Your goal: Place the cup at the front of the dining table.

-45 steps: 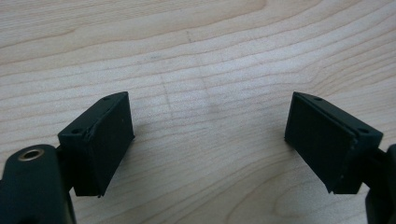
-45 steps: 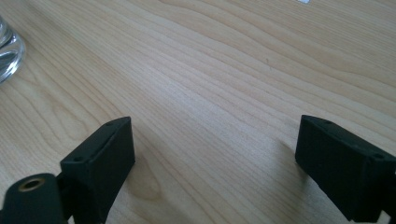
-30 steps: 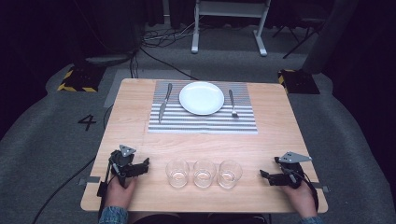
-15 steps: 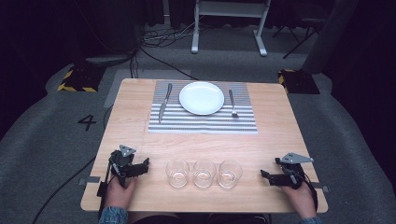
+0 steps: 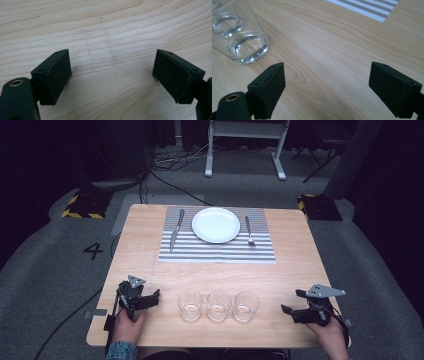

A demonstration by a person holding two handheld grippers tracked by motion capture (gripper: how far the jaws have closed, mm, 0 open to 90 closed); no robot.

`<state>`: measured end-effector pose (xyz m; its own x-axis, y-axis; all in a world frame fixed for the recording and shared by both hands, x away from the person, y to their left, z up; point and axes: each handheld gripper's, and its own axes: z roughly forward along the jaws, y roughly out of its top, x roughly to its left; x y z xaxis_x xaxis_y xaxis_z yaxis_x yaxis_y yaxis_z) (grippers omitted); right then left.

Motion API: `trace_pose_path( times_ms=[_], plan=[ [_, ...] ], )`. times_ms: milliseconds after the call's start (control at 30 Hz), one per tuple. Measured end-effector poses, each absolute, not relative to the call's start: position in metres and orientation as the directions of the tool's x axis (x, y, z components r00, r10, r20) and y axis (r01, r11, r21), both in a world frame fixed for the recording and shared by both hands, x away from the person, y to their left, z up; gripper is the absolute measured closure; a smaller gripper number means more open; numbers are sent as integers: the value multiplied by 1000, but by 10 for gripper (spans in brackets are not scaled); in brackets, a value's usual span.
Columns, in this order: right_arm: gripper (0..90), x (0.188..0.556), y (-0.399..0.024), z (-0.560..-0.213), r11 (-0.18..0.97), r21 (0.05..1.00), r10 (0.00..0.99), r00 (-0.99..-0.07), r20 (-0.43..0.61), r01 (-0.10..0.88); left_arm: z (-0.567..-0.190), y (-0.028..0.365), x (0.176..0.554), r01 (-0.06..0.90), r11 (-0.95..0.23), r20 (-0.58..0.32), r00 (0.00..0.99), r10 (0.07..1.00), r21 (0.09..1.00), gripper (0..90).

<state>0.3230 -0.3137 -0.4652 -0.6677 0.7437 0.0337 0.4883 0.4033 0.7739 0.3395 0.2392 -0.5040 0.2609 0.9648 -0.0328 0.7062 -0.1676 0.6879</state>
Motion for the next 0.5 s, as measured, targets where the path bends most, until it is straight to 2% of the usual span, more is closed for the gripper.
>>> trace_pose_path(
  times_ms=[133,233,500],
  plan=[
    [142,318,-312,-456,392,795,744,-668,22,462,-504,239,340,706,-167,-33,261,965,688,154],
    [142,313,-312,-448,400,811,755,-655,-27,428,-504,239,340,706,-167,-33,261,965,688,154],
    [142,304,-314,-433,348,854,743,-669,0,387,-504,239,340,706,-167,-33,260,965,688,154]
  ],
)
